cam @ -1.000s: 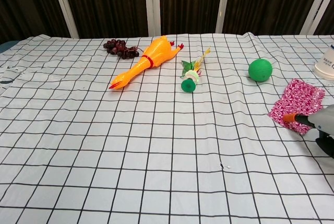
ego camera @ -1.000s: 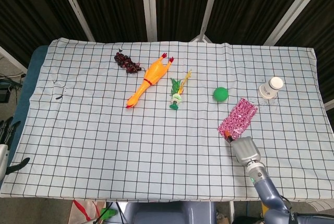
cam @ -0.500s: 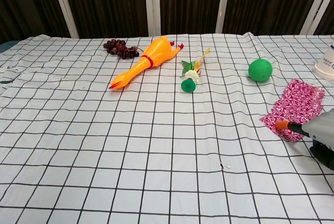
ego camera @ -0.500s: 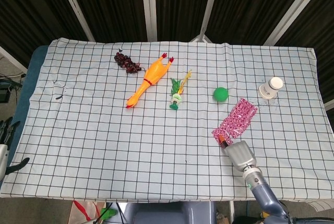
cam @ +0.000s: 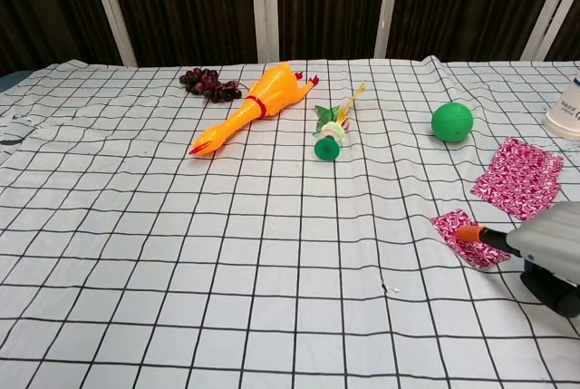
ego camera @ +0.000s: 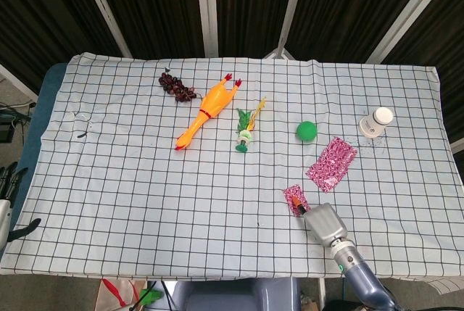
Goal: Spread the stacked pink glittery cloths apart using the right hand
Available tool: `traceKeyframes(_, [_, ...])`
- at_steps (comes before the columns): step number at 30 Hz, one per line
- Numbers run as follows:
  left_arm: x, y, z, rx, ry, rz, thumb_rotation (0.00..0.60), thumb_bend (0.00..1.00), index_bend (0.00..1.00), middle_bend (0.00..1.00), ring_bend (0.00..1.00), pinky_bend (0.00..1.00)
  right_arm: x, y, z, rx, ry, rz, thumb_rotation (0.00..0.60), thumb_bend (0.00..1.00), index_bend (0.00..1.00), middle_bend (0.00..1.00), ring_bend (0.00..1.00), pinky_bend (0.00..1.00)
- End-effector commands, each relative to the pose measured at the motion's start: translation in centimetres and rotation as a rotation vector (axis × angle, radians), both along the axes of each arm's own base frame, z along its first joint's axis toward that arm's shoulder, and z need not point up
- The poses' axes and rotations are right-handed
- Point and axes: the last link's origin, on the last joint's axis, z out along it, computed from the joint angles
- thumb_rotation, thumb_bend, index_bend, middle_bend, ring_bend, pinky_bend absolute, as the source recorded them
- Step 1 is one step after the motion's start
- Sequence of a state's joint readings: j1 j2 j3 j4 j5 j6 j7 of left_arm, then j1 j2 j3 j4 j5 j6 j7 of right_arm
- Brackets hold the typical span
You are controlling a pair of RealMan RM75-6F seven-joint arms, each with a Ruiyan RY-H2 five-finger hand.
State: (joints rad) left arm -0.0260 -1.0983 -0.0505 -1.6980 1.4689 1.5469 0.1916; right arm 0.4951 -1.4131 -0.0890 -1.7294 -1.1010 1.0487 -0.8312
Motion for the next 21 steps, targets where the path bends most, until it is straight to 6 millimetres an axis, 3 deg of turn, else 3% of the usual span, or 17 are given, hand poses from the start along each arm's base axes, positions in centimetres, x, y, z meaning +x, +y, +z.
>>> traceKeyframes(1, [0.0, 0.0, 0.0, 0.001, -0.002, 0.001, 0.6, 0.2, 0.1, 0.0, 0.03, 0.17, 0.3, -0.1, 0.2, -0.011, -0.007, 0.005, 0.6, 0.73, 0.1, 0.82, 0.85, 0.69])
traceKeyframes(12, [-0.1, 0.0, 0.1, 0.005, -0.004, 0.007, 0.6, 0.2, 0.1, 0.0, 0.03, 0.17, 0.5, -2.9, 3.4, -0.15, -0.035, -0.033, 0.6, 0.73, 0.1, 0.82, 0.85, 0.69])
traceKeyframes(21, [0.0, 0.0, 0.0, 0.002, 0.001, 0.007, 0.6, 0.2, 0.1, 0.0, 0.03, 0.17, -1.2, -4.4, 5.4, -0.207, -0.011, -0.102, 0.6, 0.73, 0.1, 0.82, 0.85, 0.69])
